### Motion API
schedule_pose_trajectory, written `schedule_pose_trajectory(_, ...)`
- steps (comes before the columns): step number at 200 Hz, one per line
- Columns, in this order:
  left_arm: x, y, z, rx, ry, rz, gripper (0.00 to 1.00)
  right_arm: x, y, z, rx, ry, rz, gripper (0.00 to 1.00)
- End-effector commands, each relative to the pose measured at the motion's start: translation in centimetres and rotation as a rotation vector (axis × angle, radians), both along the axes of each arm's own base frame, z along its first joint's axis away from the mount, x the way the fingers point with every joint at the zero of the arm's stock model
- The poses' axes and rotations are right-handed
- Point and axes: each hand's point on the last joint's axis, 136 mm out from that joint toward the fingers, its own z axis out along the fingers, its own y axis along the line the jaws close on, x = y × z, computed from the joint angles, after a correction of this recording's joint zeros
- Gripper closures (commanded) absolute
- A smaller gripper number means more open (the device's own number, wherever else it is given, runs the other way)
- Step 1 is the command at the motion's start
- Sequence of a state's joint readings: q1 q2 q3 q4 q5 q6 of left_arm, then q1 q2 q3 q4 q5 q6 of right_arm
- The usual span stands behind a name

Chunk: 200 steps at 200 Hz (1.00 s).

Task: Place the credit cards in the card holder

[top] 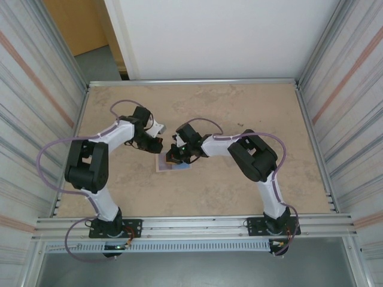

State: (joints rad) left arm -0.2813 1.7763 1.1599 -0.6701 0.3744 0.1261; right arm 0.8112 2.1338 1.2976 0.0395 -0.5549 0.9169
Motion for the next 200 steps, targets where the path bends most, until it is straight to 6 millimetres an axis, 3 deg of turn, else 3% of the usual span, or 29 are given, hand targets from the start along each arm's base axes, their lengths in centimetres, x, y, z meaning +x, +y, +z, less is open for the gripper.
schedule_pose_trajectory(1,0.0,-0.5,-0.3,-0.006,0.053,0.015,1.00,-0.8,-0.4,-1.9,-0.029,0.047,-0.013,1.00)
schedule_pose_trajectory(72,-0.3,0.4,-3.1,0.064,0.102,0.011,1.00,-0.8,0.9,3.8,0.055,-0.043,-0.015,1.00)
schedule_pose_trajectory(98,-0.3,0.5,-3.4,0.074,0.110,0.012,1.00,-0.7,1.7,3.2,0.070,-0.032,-0.021,1.00)
schedule_pose_trajectory(158,-0.3,0.7,-3.5,0.079,0.100,0.014,1.00,-2.6,2.7,-1.1,0.030,0.034,0.005,1.00)
schedule_pose_trajectory(181,-0.2,0.8,-3.5,0.087,0.099,0.015,1.00,-4.0,3.0,-1.4,0.021,0.048,0.031,1.00)
schedule_pose_trajectory(200,0.0,0.8,-3.4,0.090,0.089,0.016,1.00,-4.6,3.1,-0.4,0.027,0.032,0.043,1.00)
